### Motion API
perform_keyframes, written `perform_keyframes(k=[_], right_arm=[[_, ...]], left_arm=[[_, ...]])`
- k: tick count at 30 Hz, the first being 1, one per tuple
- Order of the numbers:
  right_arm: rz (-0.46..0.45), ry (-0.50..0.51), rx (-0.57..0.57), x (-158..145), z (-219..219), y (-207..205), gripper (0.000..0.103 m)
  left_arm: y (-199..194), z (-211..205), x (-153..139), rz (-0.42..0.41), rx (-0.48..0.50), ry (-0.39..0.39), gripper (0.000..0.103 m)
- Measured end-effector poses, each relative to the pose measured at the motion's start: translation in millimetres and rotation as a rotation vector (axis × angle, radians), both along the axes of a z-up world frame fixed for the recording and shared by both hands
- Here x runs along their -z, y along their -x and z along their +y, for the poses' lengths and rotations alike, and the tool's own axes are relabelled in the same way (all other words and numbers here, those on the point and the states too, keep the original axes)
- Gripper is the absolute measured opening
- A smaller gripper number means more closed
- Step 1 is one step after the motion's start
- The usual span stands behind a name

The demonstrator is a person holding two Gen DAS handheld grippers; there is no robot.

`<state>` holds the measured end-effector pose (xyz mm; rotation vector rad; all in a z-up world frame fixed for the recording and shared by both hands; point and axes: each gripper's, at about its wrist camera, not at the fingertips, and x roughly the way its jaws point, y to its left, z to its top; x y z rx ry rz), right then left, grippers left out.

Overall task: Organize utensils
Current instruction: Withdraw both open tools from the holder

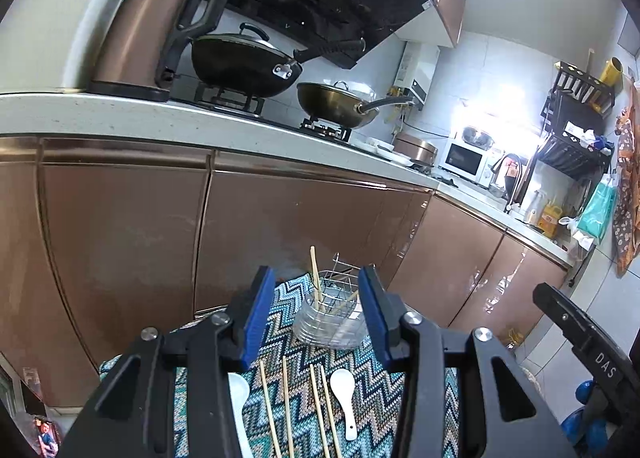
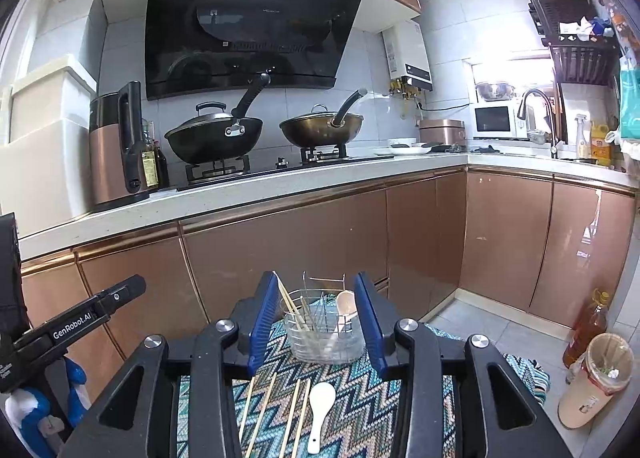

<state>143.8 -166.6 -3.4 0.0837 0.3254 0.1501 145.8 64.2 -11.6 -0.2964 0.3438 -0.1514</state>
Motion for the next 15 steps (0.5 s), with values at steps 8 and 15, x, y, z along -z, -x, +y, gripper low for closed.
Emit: perform_keyframes(k=[8,15], right_arm=[[-0.004,0.007,0.011,-2.5,-2.4,19.0,0.042],[0.029,0.006,0.022,9.9,-9.7,18.0,0.045]], left_arm=[[23.3,0.4,-4.5,-0.021,-0.002,-0.013,0.042],[20.0,-1.7,2.3,-0.005,-0.01,-0.026,0.049]])
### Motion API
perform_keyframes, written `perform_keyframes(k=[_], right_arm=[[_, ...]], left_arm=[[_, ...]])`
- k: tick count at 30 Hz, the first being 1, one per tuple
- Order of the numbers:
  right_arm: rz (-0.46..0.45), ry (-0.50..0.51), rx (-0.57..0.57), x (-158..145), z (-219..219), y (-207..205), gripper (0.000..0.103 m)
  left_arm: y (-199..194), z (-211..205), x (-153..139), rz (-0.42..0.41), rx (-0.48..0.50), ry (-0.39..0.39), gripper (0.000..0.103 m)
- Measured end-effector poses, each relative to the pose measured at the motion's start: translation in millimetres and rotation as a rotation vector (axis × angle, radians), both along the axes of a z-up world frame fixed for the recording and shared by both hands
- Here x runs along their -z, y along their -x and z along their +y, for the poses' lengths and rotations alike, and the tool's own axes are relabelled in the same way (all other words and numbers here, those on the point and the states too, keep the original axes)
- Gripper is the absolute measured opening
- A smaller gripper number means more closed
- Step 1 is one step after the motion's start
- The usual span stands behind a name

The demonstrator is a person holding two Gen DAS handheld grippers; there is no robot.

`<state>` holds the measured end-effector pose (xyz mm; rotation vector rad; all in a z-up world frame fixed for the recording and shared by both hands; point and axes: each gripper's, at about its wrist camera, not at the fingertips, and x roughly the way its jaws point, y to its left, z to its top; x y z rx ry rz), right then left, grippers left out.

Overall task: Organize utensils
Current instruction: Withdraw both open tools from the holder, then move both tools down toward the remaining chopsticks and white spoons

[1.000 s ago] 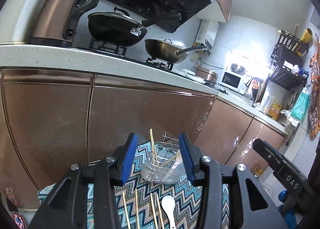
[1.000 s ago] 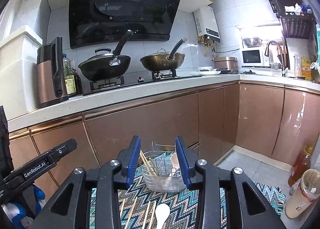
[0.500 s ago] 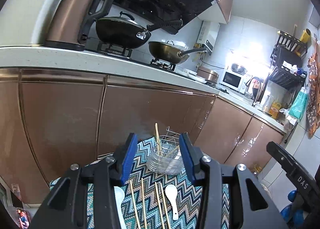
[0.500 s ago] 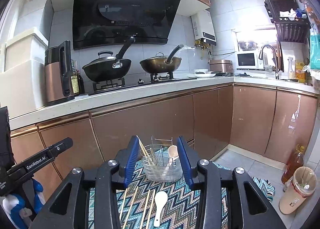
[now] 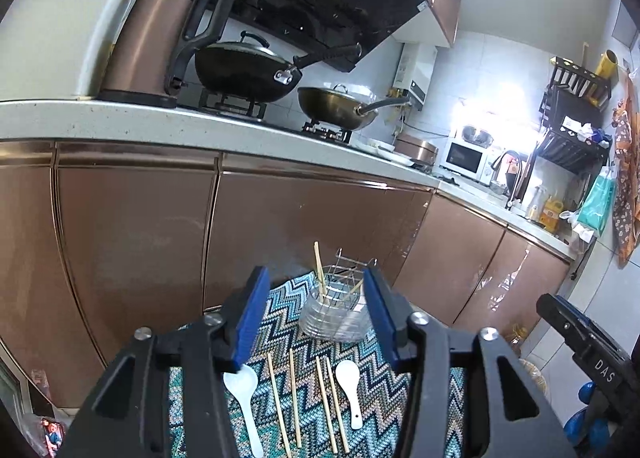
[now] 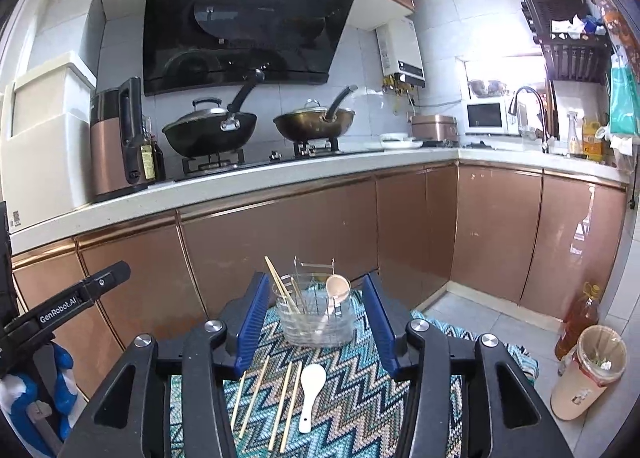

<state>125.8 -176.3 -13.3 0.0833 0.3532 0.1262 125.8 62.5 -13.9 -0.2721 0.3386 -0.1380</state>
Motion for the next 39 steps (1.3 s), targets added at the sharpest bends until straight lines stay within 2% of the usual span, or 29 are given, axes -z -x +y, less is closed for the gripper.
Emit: perform_keyframes(k=[9,23,34,39], right_arm=[[0.089,-0.016,-0.004,31.7,-6.9,-21.0,0.045],[0.25,-0.013,-0.036,77.0,-11.4,-65.3,0.045],[0.421,-0.038,-0.072,118.0,-18.0,-109.9,0.045],[0.541,-0.1,-0.141,147.1,-18.4,-137.8,0.043]], left_arm=[[-23.1,-8.1,31.1,0.092,0.032,-0.021,0.049],[-74.7,-15.6,93.7,0.299,0.086,-0.031,0.049],[-116.2,14.1,109.2,0.398,0.144,0.026,0.049],[-140.5,28.7,118.7,0.497,0.225,0.118,0.049]])
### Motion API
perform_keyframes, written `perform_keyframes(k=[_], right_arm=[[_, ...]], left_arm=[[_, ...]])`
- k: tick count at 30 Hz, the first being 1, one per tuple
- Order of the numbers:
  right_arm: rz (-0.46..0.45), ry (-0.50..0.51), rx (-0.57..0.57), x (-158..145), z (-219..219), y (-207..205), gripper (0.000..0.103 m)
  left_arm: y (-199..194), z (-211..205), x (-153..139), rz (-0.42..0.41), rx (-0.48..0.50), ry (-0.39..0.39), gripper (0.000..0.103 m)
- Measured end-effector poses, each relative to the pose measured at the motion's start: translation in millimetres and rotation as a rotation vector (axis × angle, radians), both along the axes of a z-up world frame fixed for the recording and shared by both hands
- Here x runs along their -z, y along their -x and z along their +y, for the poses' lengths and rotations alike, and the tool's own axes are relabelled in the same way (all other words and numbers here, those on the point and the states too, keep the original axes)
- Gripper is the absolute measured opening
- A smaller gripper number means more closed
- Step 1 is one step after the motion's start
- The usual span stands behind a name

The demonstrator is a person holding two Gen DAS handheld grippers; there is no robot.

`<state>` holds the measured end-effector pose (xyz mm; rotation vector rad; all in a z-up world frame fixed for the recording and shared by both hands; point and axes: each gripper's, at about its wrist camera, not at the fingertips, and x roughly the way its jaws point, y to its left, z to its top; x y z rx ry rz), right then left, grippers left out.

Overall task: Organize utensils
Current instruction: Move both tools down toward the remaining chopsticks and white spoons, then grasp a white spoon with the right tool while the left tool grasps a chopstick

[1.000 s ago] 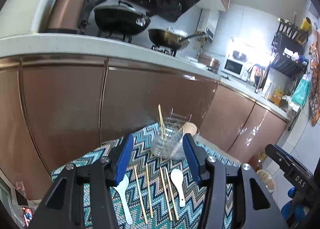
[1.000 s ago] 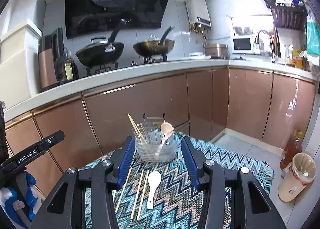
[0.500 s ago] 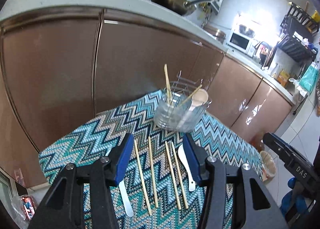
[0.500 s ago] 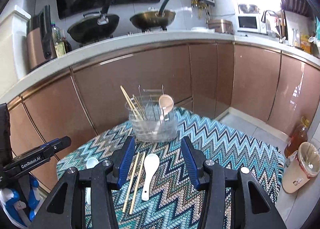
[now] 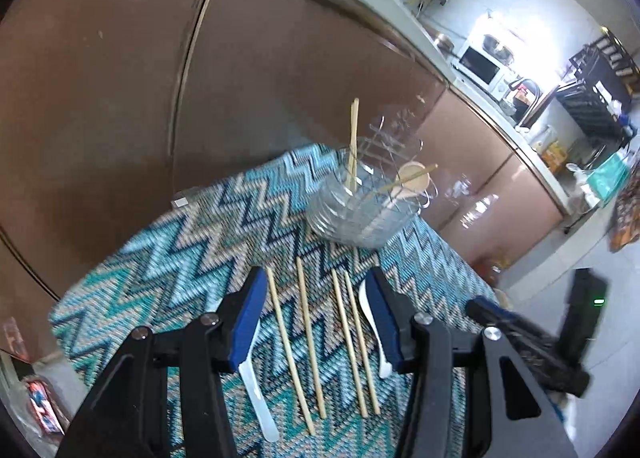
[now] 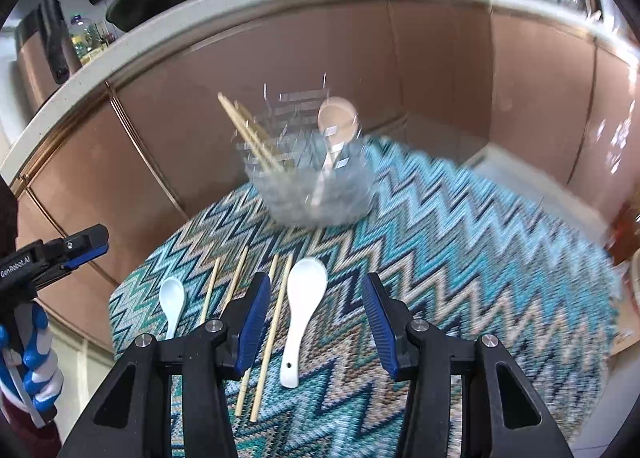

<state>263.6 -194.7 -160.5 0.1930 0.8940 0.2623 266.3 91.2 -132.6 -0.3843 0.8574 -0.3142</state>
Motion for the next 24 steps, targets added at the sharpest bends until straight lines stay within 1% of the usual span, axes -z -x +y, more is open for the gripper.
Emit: perform_keyframes(k=[2,5,9,10,12,13,14,17,20,24], right_arm=[[0.057,-0.038,-0.026,14.9,-0.3,-12.6,0.039],[0.117,-0.064,-0.066,32.7,1.2,-29.4,0.035],[0.17,-0.09,-0.117,50.4,3.5,-48.8,0.027],[0.18,-0.092,-0.129,54.1,4.1,-53.5,0.026],[0.197,-0.097,-0.154,59.5,5.5,-60.8,0.023],[0.204,-0.101,-0.164,61.7,5.8,-63.6,0.022],[0.214,-0.102,-0.178,64.4,6.0,-67.9,0.021],[0.237,-0.114,-0.207,72.4,4.9,-77.3,0.016],[0.263,-0.131,-0.23,80.8,1.5,-88.0,0.014],[0.286,-0.144,-0.268,87.6,-0.5,-99.4,0.014]], left_arm=[[-10.7,-0.6,8.5,0.057,0.035,0.03,0.048],[-19.2,-9.9,17.8,0.112,0.088,0.057,0.047],[-32.5,-35.4,29.5,0.169,0.149,0.055,0.047],[-37.9,-44.0,34.6,0.19,0.164,0.05,0.046],[-47.3,-59.0,45.2,0.227,0.182,0.025,0.04],[-52.3,-64.7,51.1,0.247,0.184,0.013,0.038],[-59.8,-72.2,59.7,0.28,0.191,0.006,0.035],[-74.8,-84.3,78.2,0.346,0.194,-0.011,0.034],[-87.9,-93.7,94.9,0.405,0.187,-0.023,0.03],[-98.7,-101.9,107.3,0.443,0.178,-0.059,0.025]])
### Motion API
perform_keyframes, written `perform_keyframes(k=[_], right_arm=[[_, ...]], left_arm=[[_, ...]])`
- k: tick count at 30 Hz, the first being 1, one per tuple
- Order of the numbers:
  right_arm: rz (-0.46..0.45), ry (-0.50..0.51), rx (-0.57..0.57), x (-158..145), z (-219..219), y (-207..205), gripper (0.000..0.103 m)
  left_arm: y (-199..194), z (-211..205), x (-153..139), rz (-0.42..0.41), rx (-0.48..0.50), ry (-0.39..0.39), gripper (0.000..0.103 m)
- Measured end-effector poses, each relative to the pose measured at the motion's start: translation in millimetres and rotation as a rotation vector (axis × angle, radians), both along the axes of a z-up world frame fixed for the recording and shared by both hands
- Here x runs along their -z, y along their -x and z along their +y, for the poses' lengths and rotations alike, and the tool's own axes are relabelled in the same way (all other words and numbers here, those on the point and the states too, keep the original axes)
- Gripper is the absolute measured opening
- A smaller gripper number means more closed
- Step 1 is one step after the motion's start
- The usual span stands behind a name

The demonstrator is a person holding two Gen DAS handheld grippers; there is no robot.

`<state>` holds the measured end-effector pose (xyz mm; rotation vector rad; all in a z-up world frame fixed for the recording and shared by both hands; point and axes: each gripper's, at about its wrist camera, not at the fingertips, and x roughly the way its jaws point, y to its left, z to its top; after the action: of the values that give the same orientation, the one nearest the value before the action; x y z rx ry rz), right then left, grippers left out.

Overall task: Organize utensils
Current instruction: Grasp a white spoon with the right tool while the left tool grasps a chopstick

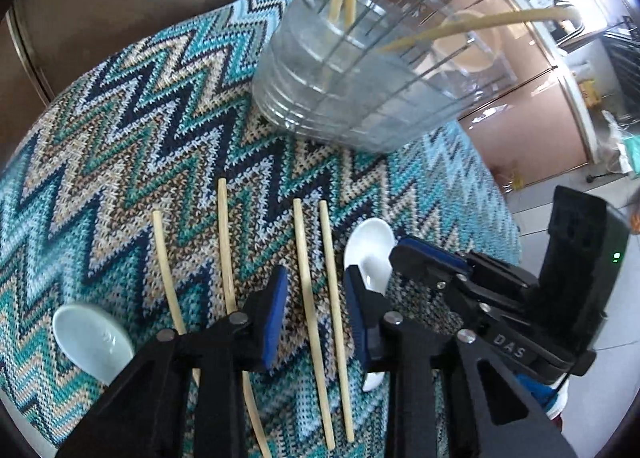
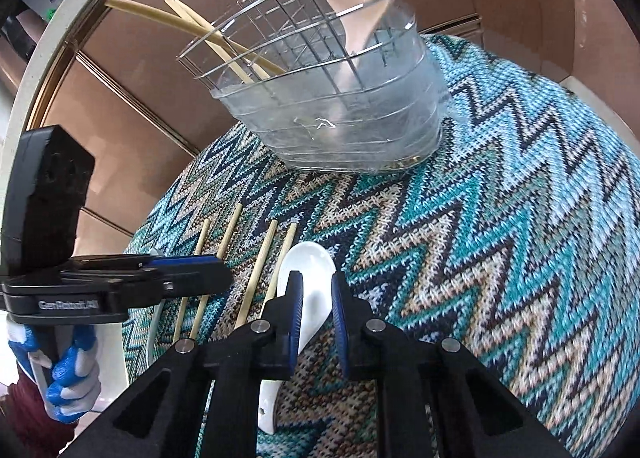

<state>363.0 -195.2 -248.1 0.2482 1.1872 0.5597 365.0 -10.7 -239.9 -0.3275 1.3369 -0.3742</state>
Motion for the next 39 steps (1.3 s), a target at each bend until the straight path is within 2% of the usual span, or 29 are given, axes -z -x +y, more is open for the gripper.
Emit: perform_keyframes(k=[8,19,25,34,39], right_arm=[[0.016,-0.004,-0.065,7.0,1.1,-15.7,0.012],[0.046,0.025,-0.145,24.7,19.3,-34.6,0.012],[0.054,0.031,-0.204,30.5,32.5,-38.8,0.007],[-0.028,0.134,-0.215,14.9,47.9,-14.4,0.005],[-0.092,0.19,-0.173,-6.2,43.0,4.7,0.005]], left_arm=[[-11.2,-16.5,13.5,0.033,0.009,-0.086,0.016],[-24.4,-41.8,30.2,0.065,0.019,-0.132,0.014],[-26.6,-41.7,33.1,0.054,0.008,-0.133,0.007],[-7.2,-34.3,26.7,-0.026,-0.07,-0.068,0.005],[11.7,-35.5,4.6,-0.136,-0.077,-0.077,0.005]])
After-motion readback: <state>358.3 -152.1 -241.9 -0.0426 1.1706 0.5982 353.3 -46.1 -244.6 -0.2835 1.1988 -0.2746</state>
